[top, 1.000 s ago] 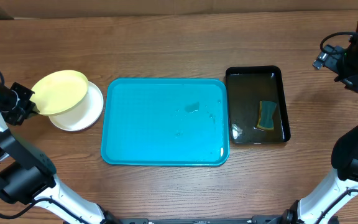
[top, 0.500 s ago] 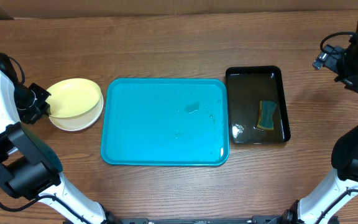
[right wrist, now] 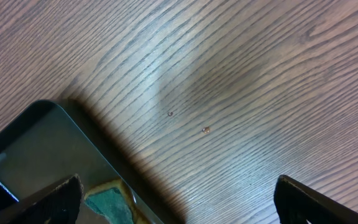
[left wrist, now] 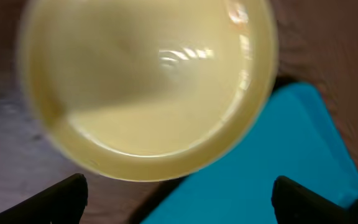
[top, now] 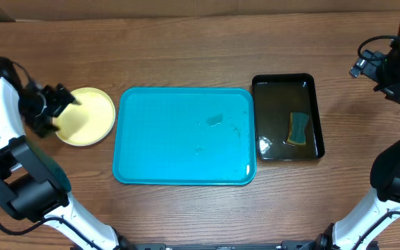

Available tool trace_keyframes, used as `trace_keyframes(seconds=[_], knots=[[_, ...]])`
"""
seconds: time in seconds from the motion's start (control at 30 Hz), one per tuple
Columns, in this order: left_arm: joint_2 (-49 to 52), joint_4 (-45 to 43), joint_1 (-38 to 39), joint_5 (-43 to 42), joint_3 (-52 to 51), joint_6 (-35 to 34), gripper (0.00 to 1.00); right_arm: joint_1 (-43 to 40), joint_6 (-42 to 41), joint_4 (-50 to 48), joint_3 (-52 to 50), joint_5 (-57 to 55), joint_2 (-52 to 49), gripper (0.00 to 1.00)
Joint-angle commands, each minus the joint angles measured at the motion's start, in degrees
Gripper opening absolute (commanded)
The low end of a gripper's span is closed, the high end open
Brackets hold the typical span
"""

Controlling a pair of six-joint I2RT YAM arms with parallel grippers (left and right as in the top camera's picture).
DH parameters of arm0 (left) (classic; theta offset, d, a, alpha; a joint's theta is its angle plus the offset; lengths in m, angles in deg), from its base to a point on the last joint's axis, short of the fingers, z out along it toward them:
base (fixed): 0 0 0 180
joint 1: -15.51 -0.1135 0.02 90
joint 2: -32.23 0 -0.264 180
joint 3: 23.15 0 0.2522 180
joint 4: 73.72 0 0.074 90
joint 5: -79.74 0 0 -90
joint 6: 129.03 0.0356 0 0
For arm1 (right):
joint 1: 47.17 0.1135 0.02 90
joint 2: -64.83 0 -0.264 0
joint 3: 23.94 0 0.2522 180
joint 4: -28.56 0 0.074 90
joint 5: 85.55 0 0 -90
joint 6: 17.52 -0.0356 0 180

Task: Clean dirty plates on tray and stack at the side
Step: 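Release the yellow plate and raise the left gripper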

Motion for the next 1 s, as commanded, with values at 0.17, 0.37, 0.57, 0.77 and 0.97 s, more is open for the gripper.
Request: trace_keyframes(seconds=[0.17, 0.37, 0.57, 0.77, 0.97], knots=[[0.3, -0.5, 8.4, -7.6, -0.7, 7.4, 1.0, -0.2, 0.1, -0.2, 1.1, -0.2, 0.6, 1.0], [0.3, -0.8, 12.0, -4.8, -0.7, 5.5, 1.0, -0.2, 0.1, -0.2, 1.1, -0.2, 0.6, 1.0], [0.3, -0.8, 13.1, -4.8, -0.7, 5.5, 1.0, -0.2, 0.1, -0.2, 1.1, -0.2, 0.6, 1.0], [0.3, -0.8, 13.1, -4.8, -0.7, 5.5, 1.0, -0.2, 0.1, -0.2, 1.1, -0.2, 0.6, 1.0], [0.3, -0.8, 13.1, -4.8, -0.7, 5.5, 1.0, -0.2, 0.1, -0.2, 1.1, -0.2, 0.4, 1.0]])
